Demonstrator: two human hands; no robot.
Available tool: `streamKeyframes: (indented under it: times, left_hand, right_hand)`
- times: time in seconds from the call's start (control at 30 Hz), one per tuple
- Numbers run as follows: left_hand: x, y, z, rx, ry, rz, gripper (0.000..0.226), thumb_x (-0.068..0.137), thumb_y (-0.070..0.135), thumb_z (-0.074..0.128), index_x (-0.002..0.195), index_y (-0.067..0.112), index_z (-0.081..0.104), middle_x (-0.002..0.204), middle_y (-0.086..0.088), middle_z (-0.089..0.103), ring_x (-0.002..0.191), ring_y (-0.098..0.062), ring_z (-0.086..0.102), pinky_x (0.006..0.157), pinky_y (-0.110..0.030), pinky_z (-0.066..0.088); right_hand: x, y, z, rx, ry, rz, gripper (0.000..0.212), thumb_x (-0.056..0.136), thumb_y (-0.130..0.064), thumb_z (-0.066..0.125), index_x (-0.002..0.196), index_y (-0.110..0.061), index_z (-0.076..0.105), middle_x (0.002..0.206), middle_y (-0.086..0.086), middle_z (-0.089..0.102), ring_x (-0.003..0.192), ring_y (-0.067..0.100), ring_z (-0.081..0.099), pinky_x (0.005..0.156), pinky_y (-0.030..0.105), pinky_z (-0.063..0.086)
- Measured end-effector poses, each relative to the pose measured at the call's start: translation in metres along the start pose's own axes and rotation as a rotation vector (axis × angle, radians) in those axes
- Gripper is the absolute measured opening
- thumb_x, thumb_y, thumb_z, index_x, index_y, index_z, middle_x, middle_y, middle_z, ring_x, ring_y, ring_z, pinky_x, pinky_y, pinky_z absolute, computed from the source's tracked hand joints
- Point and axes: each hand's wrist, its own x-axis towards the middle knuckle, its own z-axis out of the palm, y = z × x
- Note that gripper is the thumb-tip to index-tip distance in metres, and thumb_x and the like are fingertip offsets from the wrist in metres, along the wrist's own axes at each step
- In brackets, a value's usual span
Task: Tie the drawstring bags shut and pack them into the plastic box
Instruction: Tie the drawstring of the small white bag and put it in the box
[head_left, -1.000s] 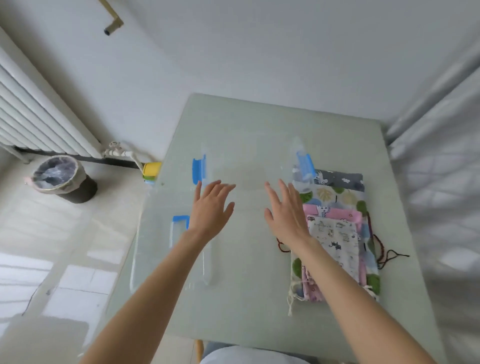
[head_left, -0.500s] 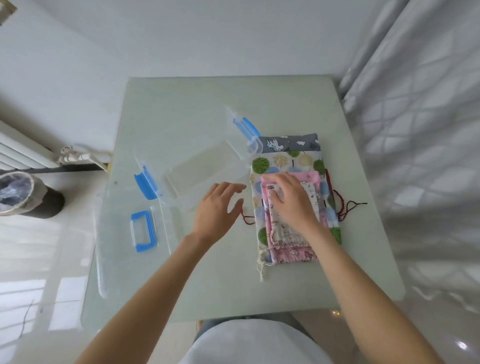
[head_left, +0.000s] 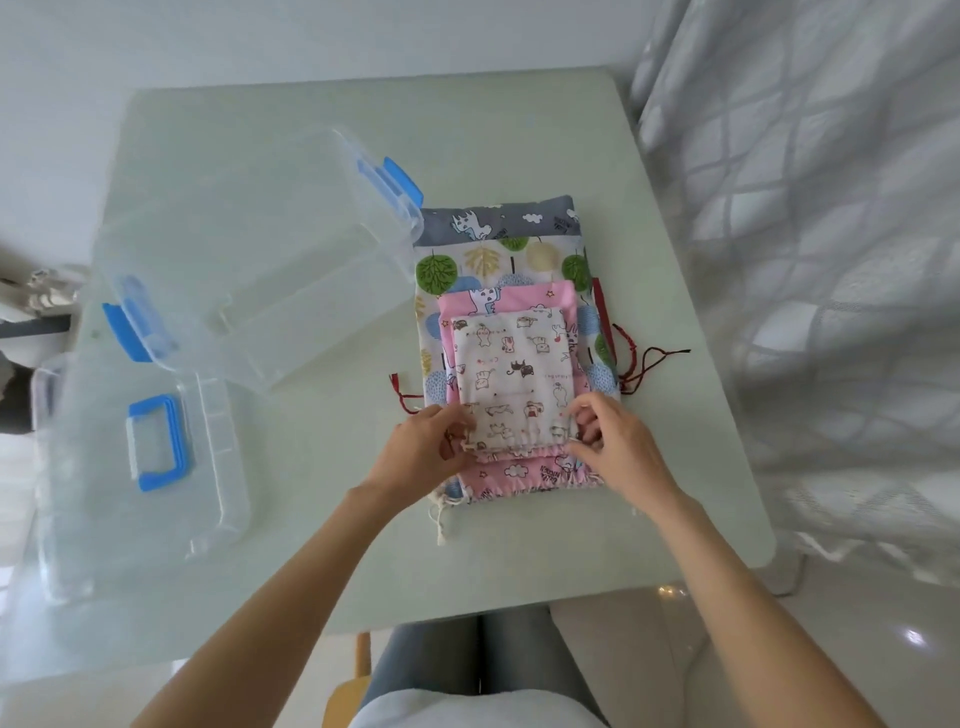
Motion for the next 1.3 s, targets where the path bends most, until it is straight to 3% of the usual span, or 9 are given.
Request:
streamKeyframes:
  times: [0.13, 0.3, 0.43, 0.6, 0.8, 0.93, 1.03, 1.17, 1.3]
  left_hand:
    - [0.002, -0.006, -0.005, -0.050, 0.003, 0.049, 0.025, 0.076, 0.037, 0.072, 0.095, 0.024, 0.064, 0.093, 0.009, 0.060, 0.075, -0.006, 0.058, 0.077, -0.021, 0.051]
    - [0.003, -0.016, -0.002, 0.000, 0.033, 0.236, 0.017, 0.079, 0.026, 0.073, 0.094, 0.021, 0.067, 0.091, 0.007, 0.064, 0.071, -0.006, 0.063, 0.074, -0.026, 0.055]
    - [0.004, -0.020, 0.000, 0.022, 0.070, 0.296, 0.016, 0.079, 0.025, 0.073, 0.094, 0.022, 0.066, 0.079, 0.008, 0.065, 0.067, -0.004, 0.060, 0.067, -0.021, 0.051]
    - [0.009, -0.030, 0.007, 0.034, 0.074, 0.319, 0.014, 0.076, 0.029, 0.074, 0.078, 0.024, 0.062, 0.072, 0.009, 0.060, 0.065, -0.008, 0.057, 0.066, -0.023, 0.050]
    - [0.000, -0.034, 0.008, -0.462, 0.128, 0.271, 0.020, 0.072, 0.026, 0.071, 0.076, 0.008, 0.061, 0.081, -0.004, 0.071, 0.071, -0.012, 0.064, 0.068, -0.021, 0.053]
    - [-0.010, -0.040, 0.015, -0.913, 0.332, 0.266, 0.016, 0.091, 0.014, 0.054, 0.076, 0.010, 0.049, 0.086, 0.002, 0.074, 0.082, -0.014, 0.071, 0.069, -0.020, 0.054]
    - [-0.015, -0.037, 0.025, -1.194, 0.400, 0.256, 0.020, 0.098, 0.018, 0.043, 0.079, 0.012, 0.044, 0.087, -0.002, 0.074, 0.085, -0.015, 0.070, 0.074, -0.021, 0.054]
    - [-0.014, -0.029, 0.029, -1.321, 0.464, 0.261, 0.026, 0.100, 0.022, 0.038, 0.077, 0.012, 0.041, 0.058, 0.005, 0.054, 0.066, -0.011, 0.066, 0.083, -0.033, 0.055]
    - [-0.013, -0.039, 0.020, -1.370, 0.525, 0.229, 0.023, 0.100, 0.019, 0.040, 0.078, 0.014, 0.038, 0.051, 0.011, 0.035, 0.041, -0.004, 0.040, 0.080, -0.032, 0.057]
  right_hand:
    - [0.002, 0.009, 0.004, -0.025, -0.002, -0.039, 0.035, 0.076, -0.016, 0.076, 0.105, -0.013, 0.057, 0.094, -0.003, 0.059, 0.075, 0.010, 0.056, 0.070, 0.024, 0.051]
    - [-0.001, 0.017, 0.013, -0.143, 0.089, -0.140, 0.028, 0.078, -0.019, 0.075, 0.098, -0.018, 0.056, 0.077, -0.009, 0.058, 0.067, 0.007, 0.053, 0.057, 0.021, 0.047]
    - [-0.003, 0.022, 0.012, -0.121, 0.181, -0.227, 0.024, 0.078, -0.023, 0.073, 0.097, -0.017, 0.062, 0.070, -0.012, 0.059, 0.069, 0.009, 0.054, 0.060, 0.023, 0.047]
    - [-0.006, 0.032, 0.011, -0.041, 0.178, -0.246, 0.023, 0.075, -0.027, 0.074, 0.096, -0.025, 0.066, 0.069, -0.018, 0.060, 0.066, -0.004, 0.058, 0.063, 0.002, 0.041]
    - [-0.009, 0.040, 0.016, 0.118, 0.181, -0.238, 0.017, 0.080, -0.017, 0.071, 0.095, -0.023, 0.065, 0.075, -0.005, 0.062, 0.063, 0.003, 0.053, 0.061, 0.011, 0.042]
    - [-0.016, 0.037, 0.016, 0.132, 0.281, -0.226, 0.013, 0.081, -0.017, 0.071, 0.093, -0.022, 0.067, 0.074, -0.009, 0.062, 0.063, 0.000, 0.052, 0.060, 0.010, 0.041]
    - [-0.023, 0.030, 0.018, 0.100, 0.333, -0.265, 0.005, 0.082, -0.021, 0.069, 0.086, -0.019, 0.068, 0.067, -0.013, 0.060, 0.058, -0.003, 0.052, 0.055, 0.009, 0.038]
    - [-0.022, 0.025, 0.023, -0.014, 0.299, -0.290, 0.013, 0.087, -0.026, 0.063, 0.084, -0.014, 0.069, 0.068, -0.009, 0.057, 0.059, 0.002, 0.047, 0.058, 0.020, 0.034]
    - [-0.022, 0.033, 0.020, 0.000, 0.339, -0.221, 0.024, 0.092, -0.030, 0.055, 0.086, -0.010, 0.066, 0.078, -0.001, 0.060, 0.073, 0.016, 0.054, 0.065, 0.033, 0.040]
